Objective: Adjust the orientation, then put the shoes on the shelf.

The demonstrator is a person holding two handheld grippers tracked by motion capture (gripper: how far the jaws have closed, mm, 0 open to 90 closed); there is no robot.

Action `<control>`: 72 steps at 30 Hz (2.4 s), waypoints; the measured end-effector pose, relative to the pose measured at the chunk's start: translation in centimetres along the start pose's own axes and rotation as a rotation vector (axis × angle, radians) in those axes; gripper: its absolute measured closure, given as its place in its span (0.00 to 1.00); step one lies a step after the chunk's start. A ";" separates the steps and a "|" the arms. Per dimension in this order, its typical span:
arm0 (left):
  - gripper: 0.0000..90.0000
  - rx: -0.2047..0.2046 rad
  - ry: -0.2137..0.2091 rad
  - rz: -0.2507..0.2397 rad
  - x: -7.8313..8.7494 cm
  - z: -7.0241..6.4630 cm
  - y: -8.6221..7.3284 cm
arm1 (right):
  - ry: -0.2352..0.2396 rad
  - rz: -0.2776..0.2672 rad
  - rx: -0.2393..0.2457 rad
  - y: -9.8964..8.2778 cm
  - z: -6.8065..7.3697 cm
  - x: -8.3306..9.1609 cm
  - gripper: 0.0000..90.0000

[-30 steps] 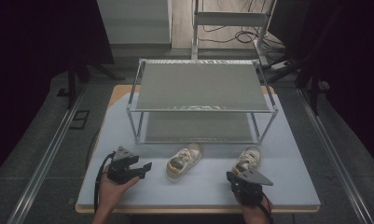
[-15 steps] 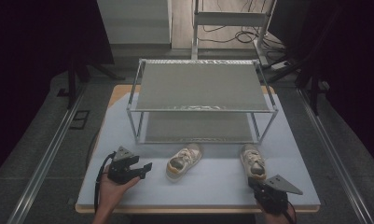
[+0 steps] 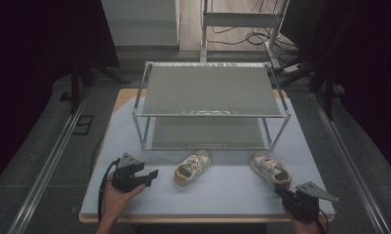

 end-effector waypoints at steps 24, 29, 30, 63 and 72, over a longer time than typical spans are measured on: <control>0.38 -0.045 -0.016 -0.039 1.9 -2.3 1.3 | 0.126 -0.076 0.106 3.9 1.4 2.2 0.44; 0.36 -0.069 -0.045 -0.027 1.9 -3.9 1.7 | 0.124 -0.068 0.121 4.5 1.2 2.1 0.39; 0.35 -0.073 -0.049 -0.025 1.9 -4.2 1.8 | 0.124 -0.063 0.123 4.7 1.0 2.0 0.38; 0.17 -0.147 -0.051 0.246 -7.9 -9.2 2.8 | 0.056 0.149 0.103 2.9 -2.5 -5.0 0.15; 0.20 -0.148 -0.007 0.316 -9.5 -8.3 1.8 | 0.060 0.204 0.115 1.8 -2.2 -6.8 0.18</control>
Point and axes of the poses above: each handheld gripper's, and its own axes: x roughly backward along the jaws, y roughly out of its top, z roughly to its left, the point moved 10 cm from there along -x, roughly forward along the jaws, and after that the axes turned 7 degrees about -y, right-handed, at the moved point
